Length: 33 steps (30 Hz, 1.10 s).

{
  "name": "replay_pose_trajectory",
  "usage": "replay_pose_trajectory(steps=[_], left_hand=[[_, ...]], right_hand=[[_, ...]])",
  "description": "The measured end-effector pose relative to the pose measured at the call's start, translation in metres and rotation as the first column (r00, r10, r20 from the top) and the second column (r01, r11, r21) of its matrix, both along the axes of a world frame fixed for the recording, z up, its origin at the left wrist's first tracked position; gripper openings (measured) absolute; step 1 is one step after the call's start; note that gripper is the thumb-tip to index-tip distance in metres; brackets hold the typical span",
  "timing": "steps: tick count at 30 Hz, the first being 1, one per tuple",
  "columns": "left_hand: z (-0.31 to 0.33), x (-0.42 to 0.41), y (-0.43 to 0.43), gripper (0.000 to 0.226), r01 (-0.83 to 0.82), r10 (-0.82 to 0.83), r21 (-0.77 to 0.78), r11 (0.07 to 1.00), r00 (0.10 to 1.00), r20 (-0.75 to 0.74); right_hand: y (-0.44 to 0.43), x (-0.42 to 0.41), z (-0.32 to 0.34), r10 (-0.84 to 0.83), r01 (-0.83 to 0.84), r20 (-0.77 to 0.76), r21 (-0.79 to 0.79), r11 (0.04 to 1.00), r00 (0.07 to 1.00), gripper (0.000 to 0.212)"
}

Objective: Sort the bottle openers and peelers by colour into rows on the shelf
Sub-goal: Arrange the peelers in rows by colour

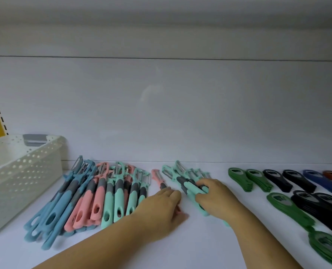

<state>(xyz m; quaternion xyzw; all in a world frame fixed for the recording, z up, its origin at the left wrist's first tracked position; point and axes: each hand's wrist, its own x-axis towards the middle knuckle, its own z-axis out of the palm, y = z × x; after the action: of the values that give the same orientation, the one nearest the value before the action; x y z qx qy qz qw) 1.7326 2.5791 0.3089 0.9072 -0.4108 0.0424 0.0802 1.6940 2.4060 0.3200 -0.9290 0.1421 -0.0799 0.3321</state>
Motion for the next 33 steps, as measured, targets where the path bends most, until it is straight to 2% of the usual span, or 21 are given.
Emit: replay_pose_trajectory(steps=[4, 6, 8, 10, 11, 13, 15, 17, 19, 22, 28, 31, 33], left_hand=[[0.009, -0.003, 0.007, 0.039, -0.004, -0.001, 0.145, 0.989, 0.999, 0.035], [0.019, -0.008, 0.008, 0.044, -0.026, 0.023, 0.198, 0.980, 1.000, 0.015], [0.028, -0.013, 0.006, 0.056, -0.063, 0.070, 0.154, 0.986, 0.997, -0.035], [0.032, -0.017, -0.005, 0.068, -0.066, 0.067, 0.018, 0.998, 0.993, -0.096], [0.032, -0.018, -0.013, 0.075, -0.062, 0.057, -0.035, 0.997, 0.989, -0.137], [0.030, -0.016, -0.032, 0.092, -0.070, 0.063, -0.020, 0.997, 0.971, -0.230], [0.027, -0.013, -0.050, 0.104, -0.078, 0.100, 0.084, 0.993, 0.949, -0.298], [0.023, -0.010, -0.065, 0.106, -0.065, 0.097, 0.115, 0.991, 0.950, -0.296], [0.016, -0.011, -0.075, 0.095, -0.022, 0.037, 0.073, 0.997, 0.977, -0.209], [0.004, -0.013, -0.082, 0.083, 0.021, -0.023, -0.034, 0.999, 0.998, -0.066], [-0.019, -0.009, -0.089, 0.092, 0.105, -0.133, -0.331, 0.938, 0.989, -0.062], [-0.031, -0.006, -0.089, 0.093, 0.102, -0.108, -0.308, 0.946, 0.994, -0.002], [-0.035, -0.006, -0.087, 0.090, 0.076, -0.084, -0.270, 0.960, 0.996, -0.020]], right_hand=[[-0.001, -0.003, 0.003, -0.039, 0.039, -0.015, -0.011, 0.999, 0.999, 0.023], [-0.004, -0.005, 0.005, -0.010, 0.014, -0.050, 0.076, 0.997, 0.999, 0.021], [-0.008, -0.007, 0.010, 0.012, 0.001, -0.048, 0.259, 0.966, 0.999, 0.020], [-0.015, -0.007, 0.014, -0.063, 0.046, 0.028, 0.410, 0.911, 0.998, 0.013], [-0.018, -0.006, 0.014, -0.124, 0.089, 0.055, 0.430, 0.898, 0.991, 0.013], [-0.024, -0.005, 0.010, -0.226, 0.199, 0.046, 0.333, 0.922, 0.973, 0.020], [-0.024, -0.007, 0.007, -0.266, 0.262, -0.006, 0.187, 0.947, 0.964, 0.022], [-0.025, -0.008, 0.007, -0.261, 0.263, -0.037, 0.107, 0.959, 0.965, 0.021], [-0.026, -0.010, 0.010, -0.259, 0.262, -0.045, 0.079, 0.962, 0.965, 0.023], [-0.032, -0.011, 0.010, -0.293, 0.296, -0.044, 0.071, 0.953, 0.955, 0.029], [-0.042, -0.007, 0.002, -0.364, 0.356, 0.056, 0.124, 0.926, 0.930, 0.031], [-0.044, 0.000, 0.000, -0.396, 0.373, 0.148, 0.162, 0.914, 0.906, 0.025], [-0.044, 0.002, -0.002, -0.406, 0.368, 0.171, 0.214, 0.905, 0.898, 0.025]])
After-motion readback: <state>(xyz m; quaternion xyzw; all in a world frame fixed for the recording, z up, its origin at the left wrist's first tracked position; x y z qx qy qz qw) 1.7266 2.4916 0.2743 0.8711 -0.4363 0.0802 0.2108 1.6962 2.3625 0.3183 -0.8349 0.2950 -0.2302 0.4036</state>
